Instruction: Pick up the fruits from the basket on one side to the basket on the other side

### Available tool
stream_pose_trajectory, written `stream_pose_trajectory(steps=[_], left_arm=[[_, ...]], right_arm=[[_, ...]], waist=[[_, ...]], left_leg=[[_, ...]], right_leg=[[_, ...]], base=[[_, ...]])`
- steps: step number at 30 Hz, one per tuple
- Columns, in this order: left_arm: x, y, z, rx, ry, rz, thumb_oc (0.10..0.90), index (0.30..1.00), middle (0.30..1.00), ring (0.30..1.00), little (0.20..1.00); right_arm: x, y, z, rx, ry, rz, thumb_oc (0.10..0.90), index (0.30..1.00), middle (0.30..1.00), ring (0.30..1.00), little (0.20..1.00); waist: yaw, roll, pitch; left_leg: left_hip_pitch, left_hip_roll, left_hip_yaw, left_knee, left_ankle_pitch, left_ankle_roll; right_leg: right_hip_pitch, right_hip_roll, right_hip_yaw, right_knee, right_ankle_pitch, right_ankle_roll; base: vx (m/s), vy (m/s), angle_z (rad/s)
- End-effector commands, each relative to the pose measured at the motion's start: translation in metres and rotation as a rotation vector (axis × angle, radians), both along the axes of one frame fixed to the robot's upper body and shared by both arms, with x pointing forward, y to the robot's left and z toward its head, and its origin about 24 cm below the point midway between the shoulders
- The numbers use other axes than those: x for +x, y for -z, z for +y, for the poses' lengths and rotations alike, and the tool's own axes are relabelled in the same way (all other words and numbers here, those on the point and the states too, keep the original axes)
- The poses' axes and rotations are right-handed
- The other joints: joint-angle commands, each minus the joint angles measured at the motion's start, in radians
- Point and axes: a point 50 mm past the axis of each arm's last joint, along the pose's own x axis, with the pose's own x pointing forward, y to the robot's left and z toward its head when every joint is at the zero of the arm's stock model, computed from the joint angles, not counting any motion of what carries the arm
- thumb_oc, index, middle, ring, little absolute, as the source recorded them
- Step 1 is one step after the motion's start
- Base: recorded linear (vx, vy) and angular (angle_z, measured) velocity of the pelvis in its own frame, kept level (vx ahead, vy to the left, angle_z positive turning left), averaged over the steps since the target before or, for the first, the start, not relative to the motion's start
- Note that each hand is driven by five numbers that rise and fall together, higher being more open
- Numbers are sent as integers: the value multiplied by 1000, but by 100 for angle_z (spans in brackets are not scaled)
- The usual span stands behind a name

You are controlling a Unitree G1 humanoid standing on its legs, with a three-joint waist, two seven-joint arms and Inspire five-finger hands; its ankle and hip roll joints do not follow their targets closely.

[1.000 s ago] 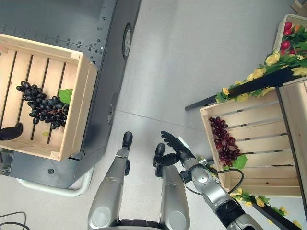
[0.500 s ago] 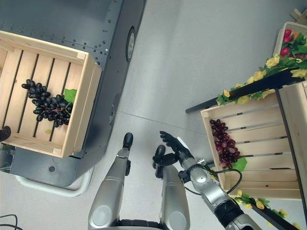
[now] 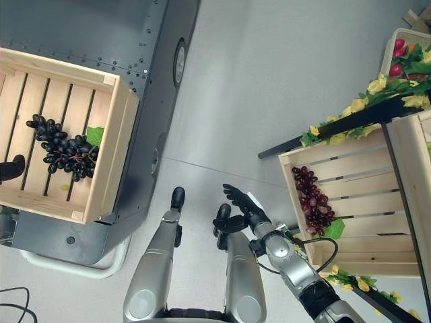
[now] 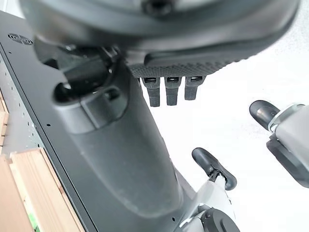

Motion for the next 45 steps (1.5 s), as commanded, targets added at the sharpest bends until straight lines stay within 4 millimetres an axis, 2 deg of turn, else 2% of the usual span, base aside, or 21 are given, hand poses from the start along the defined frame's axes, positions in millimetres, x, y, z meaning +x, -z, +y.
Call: stream_pose_trajectory(steps=[1, 6, 12, 16, 23, 30, 37, 45], left_arm=[[-17, -47, 26, 152, -71, -112, 800, 900, 900, 900, 900], [-10, -47, 24, 175, -60, -46, 800, 900, 900, 900, 900], [-5, -36, 22, 194, -38, 84, 800, 900, 900, 900, 900], [-6, -25, 23, 204, -29, 199, 800, 900, 900, 900, 900], [-8, -21, 26, 216, -48, 297, 800, 900, 900, 900, 900], [-4, -30, 24, 250, -33, 308, 800, 900, 900, 900, 900], [4, -47, 15, 296, 33, 289, 800, 900, 900, 900, 900], [15, -56, 5, 291, 88, 256, 800, 900, 900, 900, 900]], right_arm=[[-7, -11, 7, 25, -59, -90, 800, 900, 900, 900, 900], [-4, -14, 5, 12, -67, -100, 800, 900, 900, 900, 900], [-2, -17, 3, -11, -75, -105, 800, 900, 900, 900, 900], [-1, -19, -2, -29, -76, -109, 800, 900, 900, 900, 900], [1, -23, -6, -48, -74, -114, 800, 900, 900, 900, 900], [3, -25, -7, -50, -65, -120, 800, 900, 900, 900, 900], [4, -26, -9, -46, -49, -125, 800, 900, 900, 900, 900], [4, -27, -7, -39, -47, -126, 800, 900, 900, 900, 900]], waist=[[-10, 11, -13], [-23, 11, -13], [-36, 19, -13], [-42, 27, -13], [-43, 41, -13], [-40, 48, -13], [-34, 53, -13], [-39, 45, -13]], left_leg=[[9, -64, 99, 42, -108, 51], [-1, -65, 109, 40, -105, 55], [-2, -65, 122, 35, -104, 57], [-1, -65, 130, 29, -103, 58], [-10, -67, 135, 20, -94, 58], [-15, -67, 135, 15, -92, 59], [-16, -67, 132, 12, -92, 63], [-20, -67, 133, 14, -95, 65]], right_leg=[[42, 51, -20, -11, -3, -8], [23, 52, -13, -12, 4, -5], [9, 51, -3, -11, 8, -1], [4, 49, 1, -17, 13, 2], [-9, 45, -2, -25, 20, 3], [-18, 40, -10, -25, 23, 5], [-21, 35, -18, -24, 25, 7], [-31, 38, -16, -19, 28, 9]], base=[[-10, 53, -7], [-15, 44, -6], [-11, 48, -6], [-13, 48, -2], [-7, 19, -2], [0, 0, 0], [0, 0, 0], [0, 0, 0]])
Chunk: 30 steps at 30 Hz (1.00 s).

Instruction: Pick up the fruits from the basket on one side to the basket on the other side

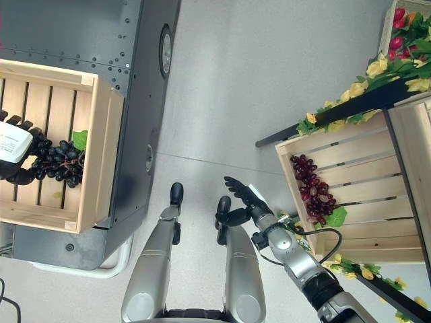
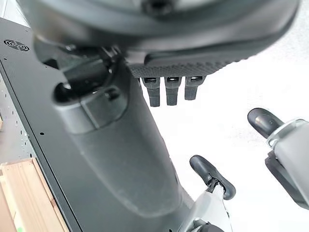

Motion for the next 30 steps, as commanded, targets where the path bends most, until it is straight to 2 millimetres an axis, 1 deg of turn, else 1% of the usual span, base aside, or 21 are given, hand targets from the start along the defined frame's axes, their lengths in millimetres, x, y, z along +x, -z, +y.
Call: stream_pose_trajectory(steps=[1, 7, 11, 14, 15, 16, 21, 22, 23, 24, 26, 27, 28, 30], left_arm=[[-2, -43, 10, 40, -15, -135, 800, 900, 900, 900, 900], [4, -32, 2, 3, 15, -99, 800, 900, 900, 900, 900], [15, -28, -15, -22, 108, -73, 800, 900, 900, 900, 900], [20, -32, -25, -35, 147, -98, 800, 900, 900, 900, 900], [21, -31, -26, -38, 150, -99, 800, 900, 900, 900, 900], [22, -30, -31, -51, 175, -101, 800, 900, 900, 900, 900], [23, -21, -39, -90, 185, -75, 800, 900, 900, 900, 900], [22, -17, -39, -106, 178, -72, 780, 869, 869, 869, 869], [21, -15, -39, -115, 173, -66, 664, 695, 695, 695, 695], [20, -13, -39, -126, 168, -67, 588, 582, 582, 582, 582], [18, -8, -39, -138, 165, -69, 461, 392, 392, 392, 392], [18, -6, -39, -142, 162, -71, 413, 319, 319, 319, 319], [17, -6, -39, -151, 155, -79, 400, 300, 300, 300, 300], [17, -4, -38, -167, 131, -83, 400, 300, 300, 300, 300]], right_arm=[[-8, -13, -1, 17, -30, -72, 800, 900, 900, 900, 900], [-8, -12, -2, 12, -35, -68, 800, 900, 900, 900, 900], [-7, -14, -3, 13, -33, -76, 800, 900, 900, 900, 900], [-8, -15, -3, 19, -27, -76, 800, 900, 900, 900, 900], [-8, -15, -3, 20, -26, -76, 800, 900, 900, 900, 900], [-9, -14, -4, 21, -23, -74, 800, 900, 900, 900, 900], [-10, -14, -7, 20, -9, -75, 800, 900, 900, 900, 900], [-11, -14, -8, 21, -3, -76, 800, 900, 900, 900, 900], [-11, -14, -9, 20, 0, -74, 800, 900, 900, 900, 900], [-11, -14, -10, 17, 1, -73, 800, 900, 900, 900, 900], [-12, -14, -11, 12, 2, -71, 800, 900, 900, 900, 900], [-13, -14, -12, 11, 1, -71, 800, 900, 900, 900, 900], [-13, -14, -13, 12, 6, -71, 800, 900, 900, 900, 900], [-14, -15, -14, 17, 14, -73, 800, 900, 900, 900, 900]], waist=[[-13, 45, -13], [-19, 41, -13], [-24, 36, -13], [-26, 33, -13], [-26, 33, -13], [-26, 33, -13], [-26, 37, -13], [-26, 38, -13], [-25, 39, -13], [-26, 40, -13], [-26, 42, -13], [-27, 42, -13], [-26, 43, -13], [-26, 43, -13]], left_leg=[[27, -66, 93, 14, -89, 53], [28, -67, 95, 5, -82, 50], [22, -65, 97, 9, -84, 50], [25, -65, 98, 10, -88, 53], [25, -65, 97, 11, -89, 53], [27, -66, 97, 10, -89, 53], [26, -70, 97, 13, -88, 52], [25, -70, 97, 17, -91, 53], [28, -71, 96, 17, -92, 53], [28, -71, 96, 17, -91, 52], [26, -71, 98, 16, -89, 51], [28, -71, 99, 14, -87, 51], [26, -71, 99, 14, -86, 51], [23, -71, 100, 19, -88, 52]], right_leg=[[31, 45, -40, -29, 19, 3], [31, 48, -36, -38, 26, 7], [22, 48, -34, -31, 25, 7], [21, 46, -35, -27, 24, 9], [21, 46, -34, -27, 24, 9], [23, 46, -33, -28, 25, 10], [24, 45, -32, -32, 26, 11], [22, 44, -31, -28, 25, 10], [23, 44, -30, -27, 24, 10], [23, 44, -29, -27, 24, 11], [22, 43, -27, -30, 27, 12], [23, 44, -26, -32, 27, 12], [21, 43, -27, -30, 27, 11], [18, 40, -28, -24, 26, 12]], base=[[0, 0, 0], [0, 0, 0], [0, 0, 0], [0, 0, 0], [0, 0, 0], [0, 0, 0], [0, 0, 0], [0, 0, 0], [0, 0, 0], [0, 0, 0], [0, 0, 0], [0, 0, 0], [0, 0, 0], [0, 0, 0]])
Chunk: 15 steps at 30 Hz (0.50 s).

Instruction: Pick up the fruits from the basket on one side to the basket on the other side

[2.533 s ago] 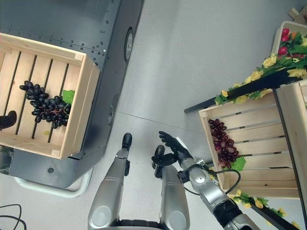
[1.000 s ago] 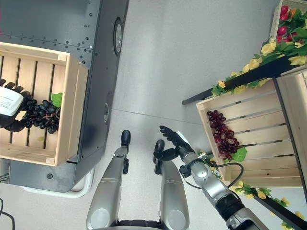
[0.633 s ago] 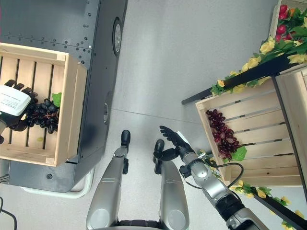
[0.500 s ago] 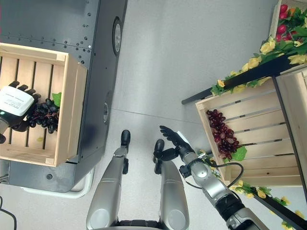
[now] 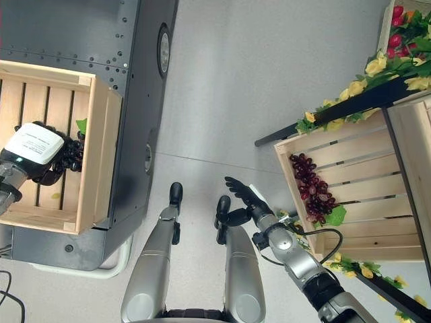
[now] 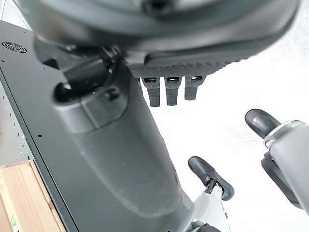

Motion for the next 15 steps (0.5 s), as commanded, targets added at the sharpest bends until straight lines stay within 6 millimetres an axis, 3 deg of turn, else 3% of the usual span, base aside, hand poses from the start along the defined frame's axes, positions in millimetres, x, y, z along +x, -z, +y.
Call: stream_pose_trajectory(steps=[1, 10, 15], left_arm=[[4, -17, -3, -122, -27, -172, 400, 300, 300, 300, 300], [-1, -10, -1, -169, -80, -209, 400, 300, 300, 300, 300], [-8, -20, 11, -253, -150, -411, 400, 300, 300, 300, 300]], right_arm=[[-12, -16, -12, 20, 9, -76, 800, 900, 900, 900, 900], [-13, -16, -13, 25, 26, -78, 800, 900, 900, 900, 900], [-14, -17, -12, 34, 28, -85, 800, 900, 900, 900, 900]], waist=[[-14, 43, -13], [-6, 39, -13], [-1, 33, -13]], left_leg=[[26, -71, 99, 20, -89, 47], [24, -72, 93, 23, -89, 47], [38, -72, 88, 15, -89, 49]], right_leg=[[20, 41, -27, -24, 26, 11], [19, 41, -35, -14, 19, 9], [31, 43, -35, -20, 15, 8]], base=[[0, 0, 0], [-2, -5, 1], [-3, -7, 0]])
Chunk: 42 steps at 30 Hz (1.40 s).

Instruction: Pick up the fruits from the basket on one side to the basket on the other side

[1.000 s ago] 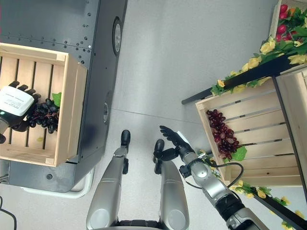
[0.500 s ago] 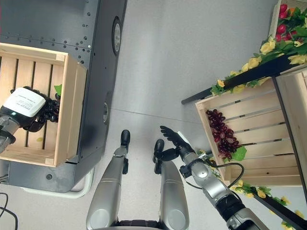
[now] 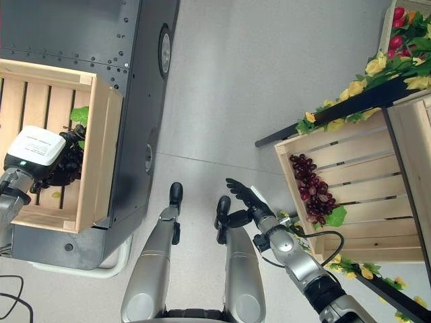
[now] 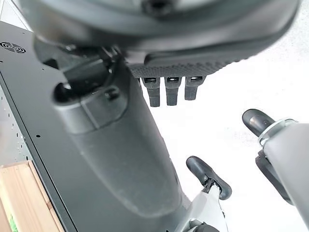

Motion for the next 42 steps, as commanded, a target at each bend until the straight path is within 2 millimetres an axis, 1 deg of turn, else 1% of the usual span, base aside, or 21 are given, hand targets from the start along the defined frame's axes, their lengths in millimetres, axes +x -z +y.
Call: stream_pose_trajectory(steps=[1, 5, 9, 11, 13, 14, 17, 18, 19, 21, 23, 24, 25, 26, 28, 29, 31, 32, 34, 39, 42], left_arm=[[-8, -30, 20, -100, -131, -321, 400, 300, 300, 300, 300], [-20, -29, 29, -95, -166, -390, 400, 300, 300, 300, 300], [-27, -34, 35, -63, -167, -429, 400, 300, 300, 300, 300], [-30, -40, 37, -42, -160, -441, 400, 300, 300, 300, 300], [-33, -42, 39, -30, -155, -419, 400, 300, 300, 300, 300], [-33, -43, 39, -25, -151, -414, 400, 300, 300, 300, 300], [-36, -45, 38, 7, -128, -353, 400, 300, 300, 300, 300], [-37, -49, 39, 29, -135, -332, 400, 300, 300, 300, 300], [-38, -50, 40, 32, -141, -331, 400, 300, 300, 300, 300], [-40, -57, 43, 54, -151, -310, 400, 300, 300, 300, 300], [-39, -60, 40, 69, -138, -261, 400, 300, 300, 300, 300], [-40, -61, 39, 71, -135, -254, 400, 300, 300, 300, 300], [-40, -61, 38, 76, -122, -232, 400, 300, 300, 300, 300], [-39, -61, 34, 85, -100, -169, 400, 300, 300, 300, 300], [-37, -61, 25, 97, -49, -103, 400, 300, 300, 300, 300], [-37, -61, 24, 99, -44, -95, 400, 300, 300, 300, 300], [-34, -68, 10, 132, 14, -12, 400, 300, 300, 300, 300], [-34, -68, 9, 132, 14, -11, 400, 300, 300, 300, 300], [-31, -79, -4, 177, 57, 49, 400, 300, 300, 300, 300], [-28, -88, -18, 196, 102, 68, 400, 300, 300, 300, 300], [-25, -94, -24, 200, 135, 71, 400, 300, 300, 300, 300]], right_arm=[[-12, -18, -10, 33, 23, -91, 800, 900, 900, 900, 900], [-15, -15, -8, 41, 18, -87, 800, 900, 900, 900, 900], [-15, -14, -6, 55, 18, -90, 800, 900, 900, 900, 900], [-15, -14, -4, 64, 17, -95, 800, 900, 900, 900, 900], [-16, -12, -2, 72, 13, -91, 800, 900, 900, 900, 900], [-15, -12, -2, 75, 11, -92, 800, 900, 900, 900, 900], [-16, -14, 0, 80, -7, -94, 800, 900, 900, 900, 900], [-15, -14, 0, 88, -2, -92, 800, 900, 900, 900, 900], [-15, -14, 0, 89, -1, -91, 800, 900, 900, 900, 900], [-15, -13, -1, 94, -4, -89, 800, 900, 900, 900, 900], [-17, -10, 0, 106, -7, -75, 800, 900, 900, 900, 900], [-17, -10, 0, 108, -8, -73, 800, 900, 900, 900, 900], [-18, -10, 1, 114, -12, -74, 800, 900, 900, 900, 900], [-19, -9, 2, 123, -17, -69, 800, 900, 900, 900, 900], [-19, -12, 4, 140, -28, -82, 800, 900, 900, 900, 900], [-19, -12, 4, 142, -29, -82, 800, 900, 900, 900, 900], [-18, -19, 7, 159, -53, -116, 800, 900, 900, 900, 900], [-18, -19, 7, 160, -53, -115, 800, 900, 900, 900, 900], [-15, -29, 11, 208, -81, -154, 800, 900, 900, 900, 900], [-13, -36, 21, 244, -119, -183, 800, 900, 900, 900, 900], [-12, -39, 26, 258, -138, -189, 800, 900, 900, 900, 900]], waist=[[0, 32, -13], [10, 26, -13], [22, 22, -13], [28, 25, -13], [36, 28, -13], [37, 30, -13], [46, 31, -13], [49, 34, -13], [49, 35, -13], [52, 43, -13], [57, 51, -46], [58, 52, -50], [60, 55, -63], [60, 60, -87], [61, 67, -106], [61, 68, -108], [65, 79, -142], [65, 79, -142], [70, 90, -181], [82, 102, -230], [89, 107, -262]], left_leg=[[40, -73, 87, 23, -92, 54], [66, -74, 79, 19, -92, 49], [109, -77, 68, -3, -92, 51], [138, -78, 61, -18, -90, 50], [189, -79, 52, -41, -92, 49], [193, -80, 49, -46, -89, 49], [256, -82, 35, -87, -82, 44], [295, -84, 26, -112, -77, 42], [305, -84, 24, -119, -76, 41], [359, -86, 12, -148, -73, 37], [394, -87, -3, -192, -62, 29], [400, -87, -6, -198, -60, 28], [414, -87, -14, -215, -55, 25], [441, -87, -24, -245, -45, 20], [463, -85, -32, -274, -32, 14], [466, -85, -33, -278, -30, 13], [489, -83, -42, -306, -18, 6], [490, -83, -42, -308, -17, 6], [515, -79, -51, -337, -6, 2], [534, -72, -75, -394, 35, -13], [532, -71, -84, -400, 43, -18]], right_leg=[[40, 45, -33, -30, 21, 10], [72, 45, -37, -36, 15, 11], [115, 45, -43, -50, 9, 10], [146, 44, -48, -64, 9, 10], [196, 40, -53, -83, 4, 14], [202, 41, -54, -89, 7, 14], [271, 40, -55, -136, 14, 21], [316, 42, -56, -169, 18, 24], [328, 43, -57, -178, 19, 25], [393, 45, -59, -223, 23, 27], [439, 47, -63, -277, 34, 32], [447, 48, -63, -285, 36, 32], [465, 49, -63, -307, 42, 34], [497, 54, -63, -341, 50, 36], [524, 56, -59, -373, 63, 39], [528, 56, -59, -377, 64, 39], [555, 52, -58, -408, 78, 43], [557, 52, -58, -410, 79, 43], [586, 46, -58, -442, 93, 47], [625, 37, -58, -497, 120, 54], [641, 28, -62, -527, 136, 60]], base=[[-8, -33, 2], [1, -45, 1], [-4, -57, 2], [-11, -51, 1], [6, -45, 1], [3, -59, 9], [6, -63, 15], [3, -50, 4], [-1, -56, 2], [12, -52, 0], [45, -65, -1], [41, -54, 1], [61, -60, 3], [65, -66, 9], [35, -46, 9], [22, -36, 15], [34, -36, 13], [33, -32, 7], [51, -40, 9], [45, -37, 7], [31, -29, 13]])
